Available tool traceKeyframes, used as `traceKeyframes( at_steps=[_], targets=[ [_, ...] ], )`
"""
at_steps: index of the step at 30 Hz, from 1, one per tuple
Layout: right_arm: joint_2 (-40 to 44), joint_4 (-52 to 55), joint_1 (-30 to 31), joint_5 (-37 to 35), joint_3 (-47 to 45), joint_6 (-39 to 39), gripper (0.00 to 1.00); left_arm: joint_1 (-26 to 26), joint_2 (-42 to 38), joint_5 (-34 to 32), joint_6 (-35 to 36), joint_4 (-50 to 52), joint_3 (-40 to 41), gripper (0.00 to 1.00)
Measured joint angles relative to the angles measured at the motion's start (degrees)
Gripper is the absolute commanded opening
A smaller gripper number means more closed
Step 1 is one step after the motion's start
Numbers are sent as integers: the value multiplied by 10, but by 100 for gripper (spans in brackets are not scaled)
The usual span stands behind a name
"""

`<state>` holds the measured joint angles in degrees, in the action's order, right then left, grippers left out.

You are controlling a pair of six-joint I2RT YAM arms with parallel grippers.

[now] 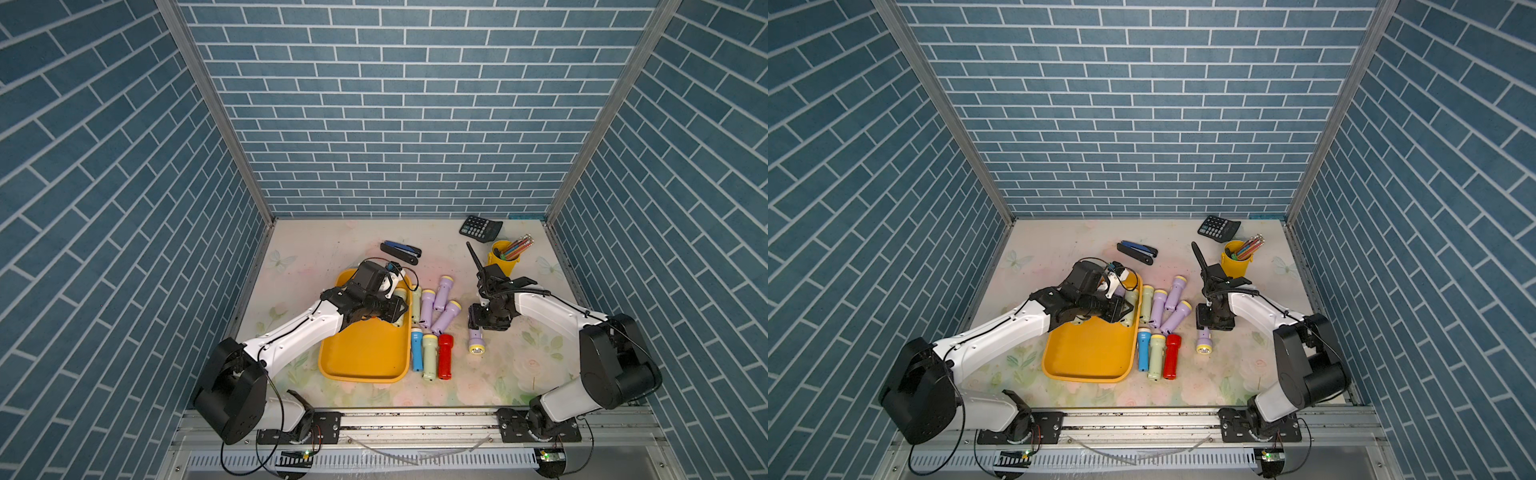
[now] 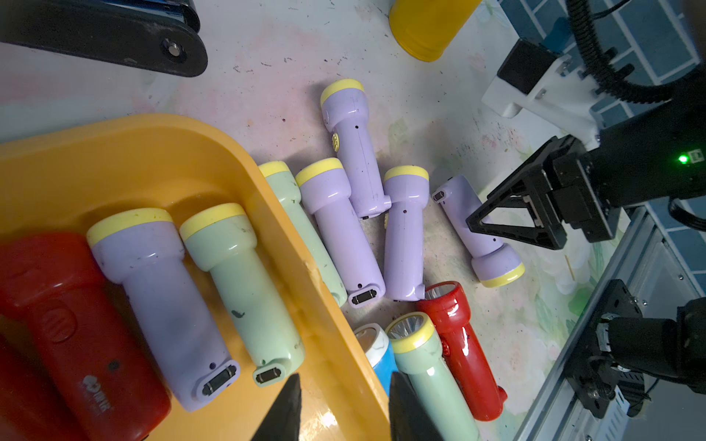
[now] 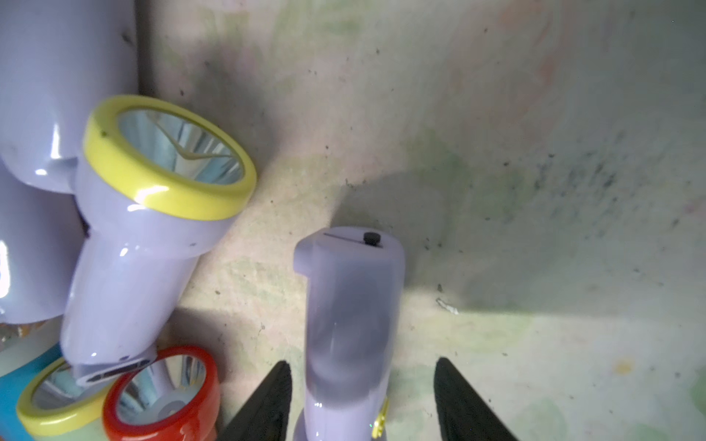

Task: Put the flashlights into the storage boxes
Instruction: Pick up the flashlight from the center of the board.

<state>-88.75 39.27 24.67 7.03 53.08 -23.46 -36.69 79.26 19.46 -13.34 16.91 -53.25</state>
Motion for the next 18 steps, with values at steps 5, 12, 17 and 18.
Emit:
traceKeyframes(
  at_steps=[5,12,17,18],
  targets=[
    [-31,-8,-1,12,12,8,54,0,0,-5,9,4,-2,39],
    [-64,-10,-3,19,33,23,38,0,0,-5,12,3,-2,39],
    [-62,-11,-3,30,35,31,29,0,0,-3,14,3,-2,40],
    [-58,-13,-3,36,35,35,29,0,0,-2,14,3,-2,40]
  ],
)
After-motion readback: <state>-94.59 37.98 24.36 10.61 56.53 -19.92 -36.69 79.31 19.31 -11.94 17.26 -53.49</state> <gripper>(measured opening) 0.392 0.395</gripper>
